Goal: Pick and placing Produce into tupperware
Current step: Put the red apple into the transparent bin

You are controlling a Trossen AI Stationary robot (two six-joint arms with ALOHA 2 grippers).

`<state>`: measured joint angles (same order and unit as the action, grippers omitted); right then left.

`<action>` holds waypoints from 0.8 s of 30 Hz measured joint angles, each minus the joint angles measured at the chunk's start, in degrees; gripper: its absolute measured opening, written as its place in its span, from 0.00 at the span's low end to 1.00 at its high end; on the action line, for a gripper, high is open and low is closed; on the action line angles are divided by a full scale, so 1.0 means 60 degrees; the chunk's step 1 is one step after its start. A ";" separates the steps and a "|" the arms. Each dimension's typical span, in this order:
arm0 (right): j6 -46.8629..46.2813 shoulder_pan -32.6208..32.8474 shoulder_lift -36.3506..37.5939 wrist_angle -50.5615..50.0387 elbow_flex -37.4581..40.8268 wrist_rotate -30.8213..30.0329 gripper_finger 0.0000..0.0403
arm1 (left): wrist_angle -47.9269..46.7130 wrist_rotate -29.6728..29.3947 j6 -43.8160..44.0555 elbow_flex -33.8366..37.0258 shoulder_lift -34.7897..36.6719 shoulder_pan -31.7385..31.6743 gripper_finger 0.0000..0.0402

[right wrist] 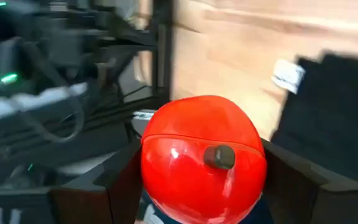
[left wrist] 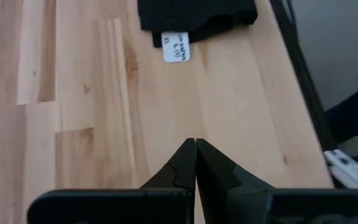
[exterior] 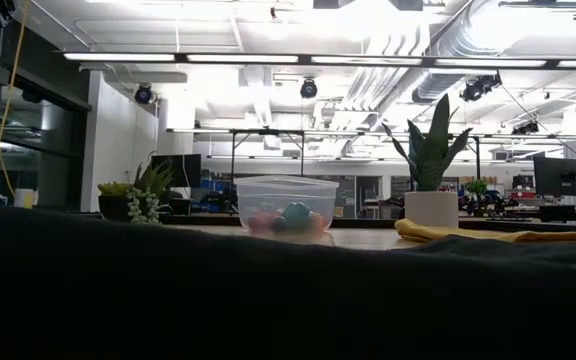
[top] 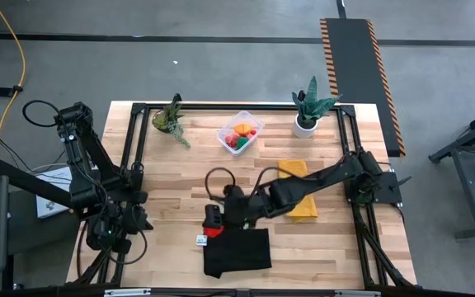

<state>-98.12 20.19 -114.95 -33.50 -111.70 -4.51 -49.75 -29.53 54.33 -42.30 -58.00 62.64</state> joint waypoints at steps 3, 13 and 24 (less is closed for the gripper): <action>0.1323 -0.0209 0.0320 0.0188 0.0000 -0.0005 0.62 | 0.0301 0.0002 0.0001 0.0000 0.0000 -0.0001 0.00; 0.5988 -0.1138 0.1517 0.0893 0.0000 -0.0004 0.62 | 0.2125 -0.1766 -0.0015 0.0000 -0.0004 -0.0002 0.00; 0.9148 -0.2939 0.3107 0.0477 -0.0001 0.0001 0.62 | 0.2804 -0.6966 -0.2613 -0.0849 0.0904 -0.1017 0.00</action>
<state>-43.24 2.55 -96.31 -30.64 -111.71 -4.51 -32.93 -71.33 38.65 -47.40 -52.57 56.54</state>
